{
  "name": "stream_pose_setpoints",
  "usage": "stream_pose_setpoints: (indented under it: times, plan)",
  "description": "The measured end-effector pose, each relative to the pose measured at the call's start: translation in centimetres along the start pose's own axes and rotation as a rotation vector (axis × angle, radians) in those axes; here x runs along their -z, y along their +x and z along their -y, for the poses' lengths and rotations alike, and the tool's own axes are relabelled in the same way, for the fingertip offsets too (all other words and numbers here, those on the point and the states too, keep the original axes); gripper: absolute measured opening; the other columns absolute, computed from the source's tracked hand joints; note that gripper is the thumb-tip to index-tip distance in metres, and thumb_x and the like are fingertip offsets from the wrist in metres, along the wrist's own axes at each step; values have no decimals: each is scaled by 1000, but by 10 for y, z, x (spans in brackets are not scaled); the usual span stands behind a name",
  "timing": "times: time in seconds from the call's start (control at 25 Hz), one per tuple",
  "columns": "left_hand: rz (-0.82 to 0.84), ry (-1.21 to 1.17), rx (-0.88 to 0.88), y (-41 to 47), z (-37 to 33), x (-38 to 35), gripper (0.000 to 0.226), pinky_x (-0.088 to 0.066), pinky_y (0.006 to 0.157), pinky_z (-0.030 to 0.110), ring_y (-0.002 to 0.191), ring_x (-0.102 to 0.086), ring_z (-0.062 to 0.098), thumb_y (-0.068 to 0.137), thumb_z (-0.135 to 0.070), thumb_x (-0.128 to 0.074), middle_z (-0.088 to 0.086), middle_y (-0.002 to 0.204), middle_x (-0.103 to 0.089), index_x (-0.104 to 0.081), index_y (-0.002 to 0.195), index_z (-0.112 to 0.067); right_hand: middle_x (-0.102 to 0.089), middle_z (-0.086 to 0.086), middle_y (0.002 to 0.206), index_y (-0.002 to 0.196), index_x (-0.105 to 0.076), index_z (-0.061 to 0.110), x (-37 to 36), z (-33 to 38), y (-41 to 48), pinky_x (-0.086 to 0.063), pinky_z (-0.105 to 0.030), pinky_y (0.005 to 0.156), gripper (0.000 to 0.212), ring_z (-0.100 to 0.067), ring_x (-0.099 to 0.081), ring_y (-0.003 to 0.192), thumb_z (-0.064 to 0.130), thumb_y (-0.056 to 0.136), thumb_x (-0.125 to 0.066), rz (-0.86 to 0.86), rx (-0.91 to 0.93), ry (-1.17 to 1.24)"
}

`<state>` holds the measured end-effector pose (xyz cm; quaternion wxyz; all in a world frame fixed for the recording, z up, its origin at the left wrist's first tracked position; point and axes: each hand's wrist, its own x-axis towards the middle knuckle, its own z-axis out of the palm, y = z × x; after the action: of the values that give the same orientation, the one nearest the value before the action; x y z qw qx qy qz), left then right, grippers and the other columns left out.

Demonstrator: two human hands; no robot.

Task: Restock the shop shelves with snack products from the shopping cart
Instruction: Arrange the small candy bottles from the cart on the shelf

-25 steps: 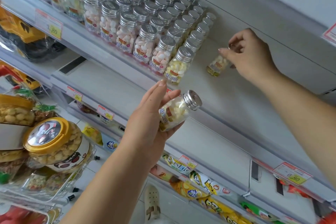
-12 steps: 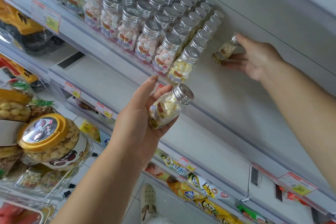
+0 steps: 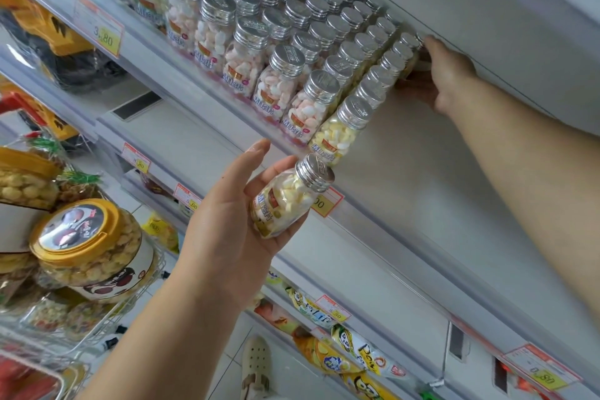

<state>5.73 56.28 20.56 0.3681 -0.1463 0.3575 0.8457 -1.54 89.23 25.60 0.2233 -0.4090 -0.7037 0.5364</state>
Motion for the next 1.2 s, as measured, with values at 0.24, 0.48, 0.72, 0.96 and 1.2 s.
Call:
stream_pose_setpoints:
  times: [0.24, 0.48, 0.72, 0.96, 1.2]
  plan:
    - [-36, -6, 3, -4, 3, -1, 28, -57, 82, 38, 72, -70, 19, 92, -31, -63, 3, 92, -76, -69, 119, -24, -74, -3, 86, 85, -71, 19, -9, 0, 11, -59, -52, 78, 30, -30, -72, 86, 44, 90, -55, 39, 2, 81]
    - [44, -15, 51, -9, 8, -8, 33, -59, 84, 38, 85, -72, 21, 91, -12, -55, 7, 108, -76, -68, 119, -22, -60, -4, 83, 93, -58, 18, 13, -17, -73, -52, -30, 53, 21, -14, -60, 54, 31, 101, -44, -163, 232, -73]
    - [91, -51, 109, -24, 17, -28, 36, -58, 87, 38, 92, -72, 25, 96, -1, -49, 12, 118, -71, -66, 122, -19, -67, 6, 88, 105, -66, 32, 33, -29, -235, -49, -26, 51, 21, -16, -65, 68, 44, 90, -57, 511, 367, -182]
    - [101, 45, 43, -35, 20, -31, 31, -43, 109, 49, 117, -59, 21, 100, -8, -49, 4, 126, -64, -61, 127, -19, -66, 7, 89, 103, -62, 28, 34, -27, -233, -58, -29, 65, 28, -3, -60, 76, 4, 90, -64, 282, 436, -76]
    - [-26, 19, 12, -34, 11, -1, 29, -49, 103, 49, 119, -56, 19, 99, -15, -54, 4, 122, -63, -64, 126, -19, -61, 13, 107, 116, -53, 28, 33, -34, -194, -53, -42, 92, 38, -3, -59, 86, 0, 92, -61, 297, 473, -238]
